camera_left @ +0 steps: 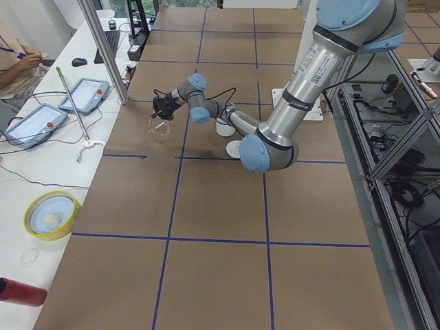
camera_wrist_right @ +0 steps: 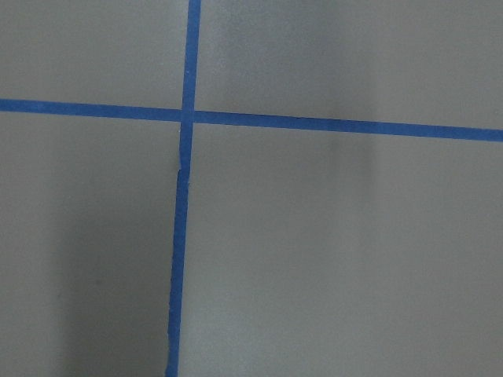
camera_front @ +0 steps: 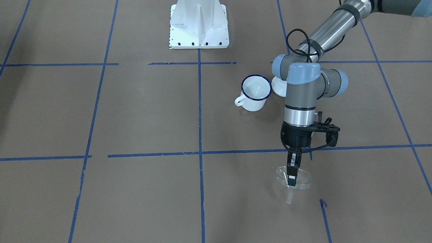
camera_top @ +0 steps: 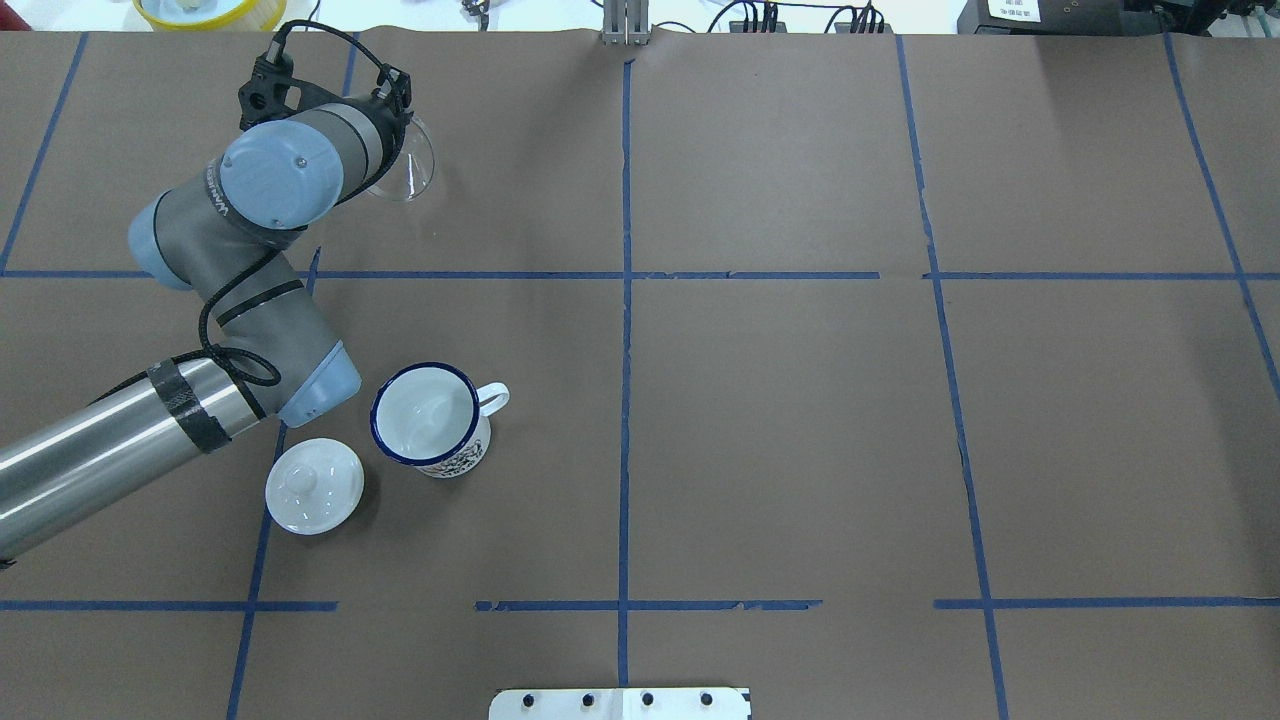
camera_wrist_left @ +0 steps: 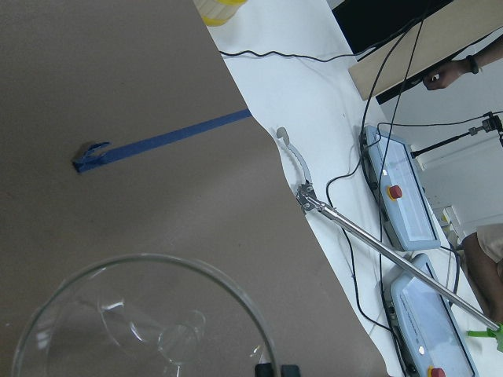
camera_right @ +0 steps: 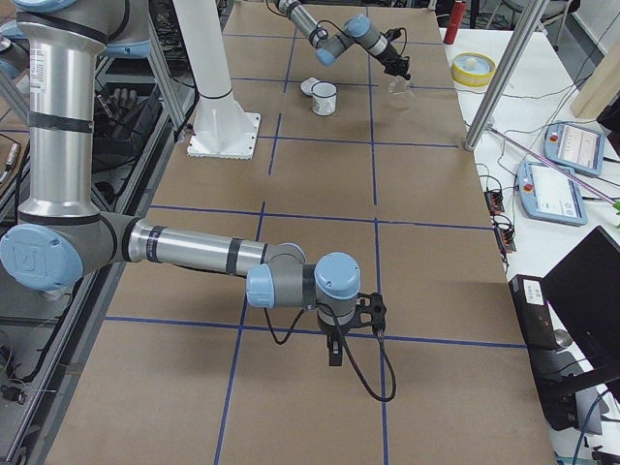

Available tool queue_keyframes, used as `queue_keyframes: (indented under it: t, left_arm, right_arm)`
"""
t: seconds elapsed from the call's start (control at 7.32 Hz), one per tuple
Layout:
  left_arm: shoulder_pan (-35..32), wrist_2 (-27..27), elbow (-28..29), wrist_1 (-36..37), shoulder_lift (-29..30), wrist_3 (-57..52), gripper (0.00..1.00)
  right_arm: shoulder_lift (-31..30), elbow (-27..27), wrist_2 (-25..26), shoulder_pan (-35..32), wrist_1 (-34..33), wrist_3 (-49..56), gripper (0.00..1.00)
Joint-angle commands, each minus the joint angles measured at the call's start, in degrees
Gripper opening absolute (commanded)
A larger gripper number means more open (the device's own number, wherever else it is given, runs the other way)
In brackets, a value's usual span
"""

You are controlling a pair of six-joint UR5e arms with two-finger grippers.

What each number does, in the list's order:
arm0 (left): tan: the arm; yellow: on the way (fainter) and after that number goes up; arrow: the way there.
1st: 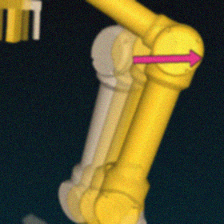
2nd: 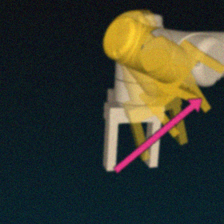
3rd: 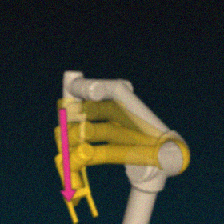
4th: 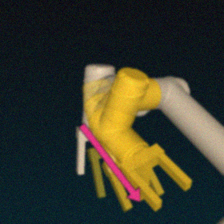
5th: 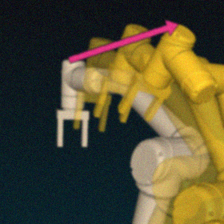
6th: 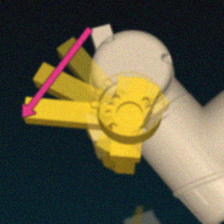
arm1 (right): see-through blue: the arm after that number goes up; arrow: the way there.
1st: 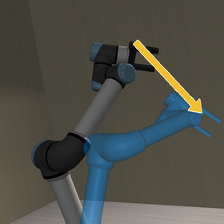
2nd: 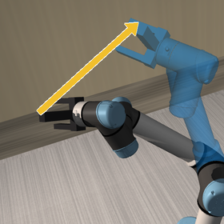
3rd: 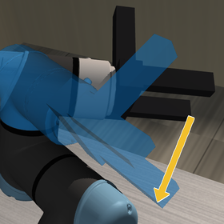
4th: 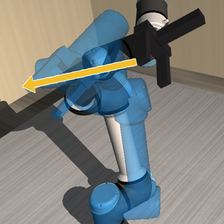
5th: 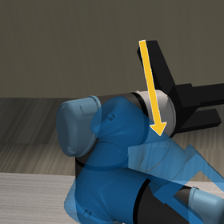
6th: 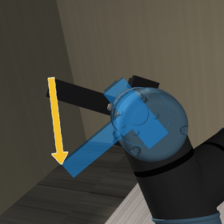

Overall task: Remove funnel from cup
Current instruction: 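Set the funnel down on the table and open the left gripper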

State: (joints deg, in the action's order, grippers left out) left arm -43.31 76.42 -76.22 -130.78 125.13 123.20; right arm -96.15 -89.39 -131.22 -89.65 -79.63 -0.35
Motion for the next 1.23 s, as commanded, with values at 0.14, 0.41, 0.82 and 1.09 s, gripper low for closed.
queue_keyframes:
  t: [0.14,0.41,0.82,1.09]
  left_arm:
    - [0.16,-0.13,2.65,-0.18,0.64,0.02,0.31]
    - [0.33,-0.13,2.4,0.0,0.46,-1.12,0.99]
    - [-1.16,12.0,-13.89,1.48,-7.31,-19.62,1.0]
    - [-1.77,22.32,-31.53,7.7,-19.86,-39.72,1.0]
  right_arm:
    - [0.0,0.0,0.0,0.0,0.0,0.0,1.0]
    - [0.0,0.0,0.0,0.0,0.0,0.0,1.0]
    - [0.0,0.0,0.0,0.0,0.0,0.0,1.0]
    - [0.0,0.0,0.0,0.0,0.0,0.0,1.0]
